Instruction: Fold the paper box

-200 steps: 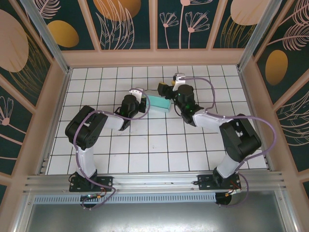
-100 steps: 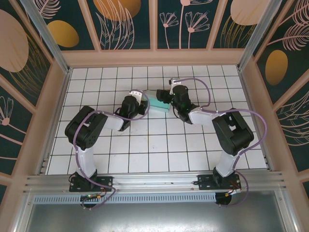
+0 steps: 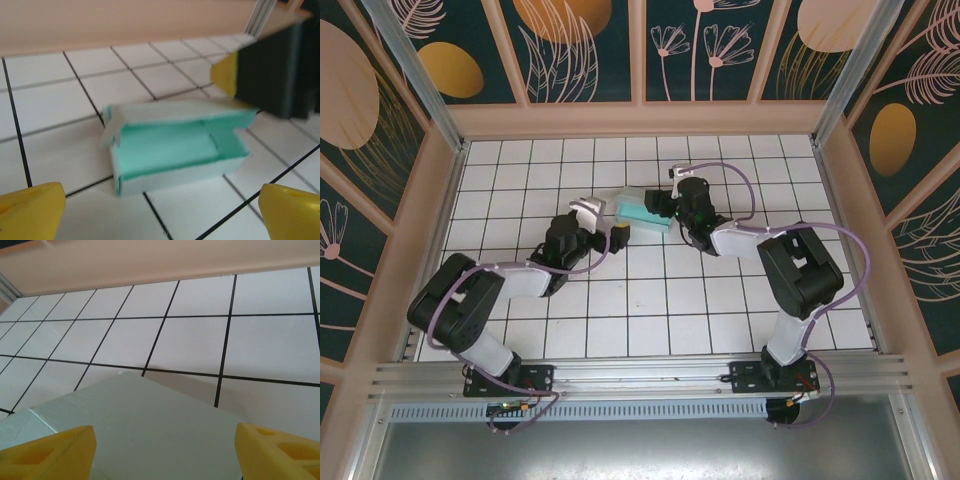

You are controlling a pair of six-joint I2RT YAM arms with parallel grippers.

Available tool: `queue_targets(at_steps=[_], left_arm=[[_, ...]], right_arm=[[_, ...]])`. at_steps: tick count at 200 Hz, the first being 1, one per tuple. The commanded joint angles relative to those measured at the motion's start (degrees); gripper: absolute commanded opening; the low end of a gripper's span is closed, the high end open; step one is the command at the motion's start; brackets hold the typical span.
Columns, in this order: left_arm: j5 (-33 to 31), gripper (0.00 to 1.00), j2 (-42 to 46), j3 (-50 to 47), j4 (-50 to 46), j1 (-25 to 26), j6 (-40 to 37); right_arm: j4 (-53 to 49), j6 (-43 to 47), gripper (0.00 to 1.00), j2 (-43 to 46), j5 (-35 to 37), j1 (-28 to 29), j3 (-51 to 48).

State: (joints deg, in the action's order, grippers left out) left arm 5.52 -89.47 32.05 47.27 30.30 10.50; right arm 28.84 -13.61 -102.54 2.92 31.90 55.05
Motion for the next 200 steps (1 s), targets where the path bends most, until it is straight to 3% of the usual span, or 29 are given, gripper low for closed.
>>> queue_targets(at_steps=[1, 34, 54, 94, 145, 200], left_arm=[[-0.9, 0.98, 3.0, 2.2, -2.4, -1.0, 2.5], [-1.1, 0.99, 1.3, 10.6, -12.1, -5.1, 9.5], [3.0, 0.99, -3.3, 17.3, -19.8, -8.0, 13.1], [8.4, 0.95, -14.0, 28.6, -31.4, -8.7, 13.3], [13.5, 0.92, -21.8, 35.6, -38.5, -8.7, 14.3], [14.9, 0.75, -24.8, 36.2, -39.9, -8.7, 14.7]], right_arm=[[-1.4, 1.5, 0.74, -1.1, -0.4, -0.2, 0.7], [-1.5, 1.8, 0.75, -1.3, 1.1, 0.0, -1.5], [-1.6, 2.2, 0.75, -1.6, 2.6, 0.4, -2.5], [-2.6, 1.9, 0.76, -2.2, 3.4, 0.5, -2.9], [0.1, -1.2, 0.76, 2.3, -0.4, 0.0, -4.4], [2.4, -7.4, 0.76, 2.1, -3.2, -1.8, -6.7]])
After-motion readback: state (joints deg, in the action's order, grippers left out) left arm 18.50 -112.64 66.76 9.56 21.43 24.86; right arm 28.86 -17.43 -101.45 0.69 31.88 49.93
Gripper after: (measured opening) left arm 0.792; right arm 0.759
